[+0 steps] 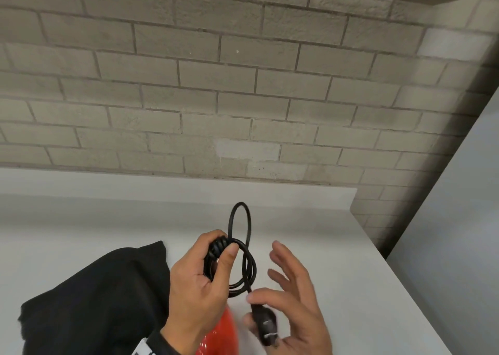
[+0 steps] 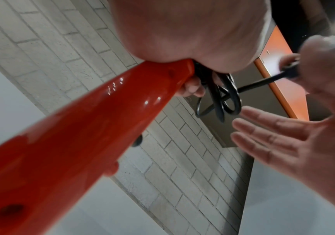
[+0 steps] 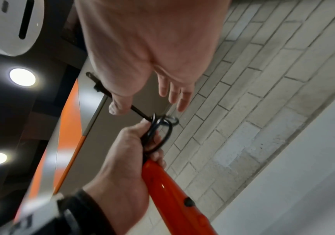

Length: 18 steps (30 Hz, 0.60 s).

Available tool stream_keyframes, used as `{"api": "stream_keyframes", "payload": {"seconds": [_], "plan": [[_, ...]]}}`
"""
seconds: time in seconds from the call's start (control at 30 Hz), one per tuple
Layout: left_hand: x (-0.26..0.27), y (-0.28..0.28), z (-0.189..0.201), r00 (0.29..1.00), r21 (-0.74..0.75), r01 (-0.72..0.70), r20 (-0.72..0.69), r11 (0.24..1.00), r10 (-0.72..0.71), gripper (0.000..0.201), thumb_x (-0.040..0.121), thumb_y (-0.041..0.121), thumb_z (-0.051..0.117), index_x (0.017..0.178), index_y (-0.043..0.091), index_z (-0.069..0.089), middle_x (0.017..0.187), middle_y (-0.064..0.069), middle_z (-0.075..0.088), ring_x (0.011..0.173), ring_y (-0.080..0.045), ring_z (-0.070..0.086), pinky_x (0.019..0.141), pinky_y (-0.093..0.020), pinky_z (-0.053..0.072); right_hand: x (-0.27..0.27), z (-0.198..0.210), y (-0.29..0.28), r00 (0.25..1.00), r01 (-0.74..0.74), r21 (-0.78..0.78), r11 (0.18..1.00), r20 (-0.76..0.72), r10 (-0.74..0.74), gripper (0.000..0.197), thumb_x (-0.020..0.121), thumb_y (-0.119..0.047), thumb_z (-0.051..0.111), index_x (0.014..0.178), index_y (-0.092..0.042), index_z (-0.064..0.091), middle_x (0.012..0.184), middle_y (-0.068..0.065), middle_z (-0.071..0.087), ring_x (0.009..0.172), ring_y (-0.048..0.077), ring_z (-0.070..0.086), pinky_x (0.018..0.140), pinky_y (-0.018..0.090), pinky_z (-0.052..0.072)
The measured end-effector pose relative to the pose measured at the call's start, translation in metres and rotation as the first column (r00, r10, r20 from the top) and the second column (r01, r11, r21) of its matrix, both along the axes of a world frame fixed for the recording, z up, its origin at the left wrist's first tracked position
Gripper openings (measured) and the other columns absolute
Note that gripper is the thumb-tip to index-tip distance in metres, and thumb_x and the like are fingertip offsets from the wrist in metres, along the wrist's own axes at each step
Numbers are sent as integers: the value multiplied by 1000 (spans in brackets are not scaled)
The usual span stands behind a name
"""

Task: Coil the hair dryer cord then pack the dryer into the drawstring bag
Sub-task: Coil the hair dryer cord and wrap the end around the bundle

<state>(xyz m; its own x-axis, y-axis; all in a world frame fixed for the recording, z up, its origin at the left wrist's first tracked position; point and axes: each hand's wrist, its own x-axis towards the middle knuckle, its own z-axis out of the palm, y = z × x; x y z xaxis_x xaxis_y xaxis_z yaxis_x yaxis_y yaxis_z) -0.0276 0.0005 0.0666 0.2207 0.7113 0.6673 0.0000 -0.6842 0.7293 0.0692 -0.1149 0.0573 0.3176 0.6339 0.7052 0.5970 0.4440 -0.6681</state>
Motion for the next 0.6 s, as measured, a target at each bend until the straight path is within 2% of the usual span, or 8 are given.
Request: {"api": "stream_keyframes", "payload": {"seconds": [0.1,0.13,0.23,0.33,0.4,0.47,0.53,0.6], "plan": [[-3,5,0,999,-14,-37,-3,999,37,21,85,46,54,91,27,62,78,5,66,62,-15,62,56,-22,48,5,4,-6,883,-284,139,949,-348,315,18,85,-38,69,95,-24,70,113,16,72,119,40,58,103,48,43],[-3,6,0,999,-15,-45,0,999,45,22,85,46,54,90,26,63,76,5,66,59,-15,62,53,-23,48,8,7,-8,758,-401,246,882,-452,470,20,89,-30,67,101,-14,67,106,25,72,115,47,58,105,56,36],[-3,2,1,999,-25,-39,16,999,39,27,85,47,54,88,21,64,71,4,66,55,-15,62,50,-19,47,23,30,-16,142,-596,605,527,-567,811,26,104,-3,30,122,11,43,109,50,52,114,71,38,104,71,-1],[-2,-5,2,999,-48,24,45,999,-22,22,85,44,54,87,23,61,64,-3,63,47,-14,59,46,-20,47,34,40,-22,-20,-498,588,637,-743,669,39,107,-12,11,130,9,35,114,44,49,119,66,38,105,75,3],[-2,-8,3,995,-78,77,71,994,-71,23,83,43,56,89,22,61,61,-6,63,44,-12,59,46,-17,47,36,47,-15,88,-424,491,761,-814,574,34,107,-19,26,126,3,44,104,39,55,106,58,53,98,74,23],[-2,-9,2,991,-97,111,82,989,-104,21,82,42,58,91,24,61,63,-6,64,45,-12,62,47,-17,49,26,38,-2,271,-398,387,832,-817,510,34,85,-35,71,101,-7,62,78,28,62,59,41,64,65,59,51],[-1,-11,2,988,-91,137,81,986,-130,16,82,41,59,92,30,60,64,-5,66,46,-12,63,47,-19,51,21,36,0,514,-279,119,953,-820,253,55,59,-57,82,87,-13,65,71,14,67,35,24,50,42,35,46],[-1,-14,2,985,-73,165,63,984,-160,13,82,40,59,93,33,59,65,-4,67,47,-13,62,47,-19,50,14,38,5,664,-234,-26,972,-734,140,55,64,-70,68,90,-23,65,73,6,70,36,20,48,39,26,41]]}}
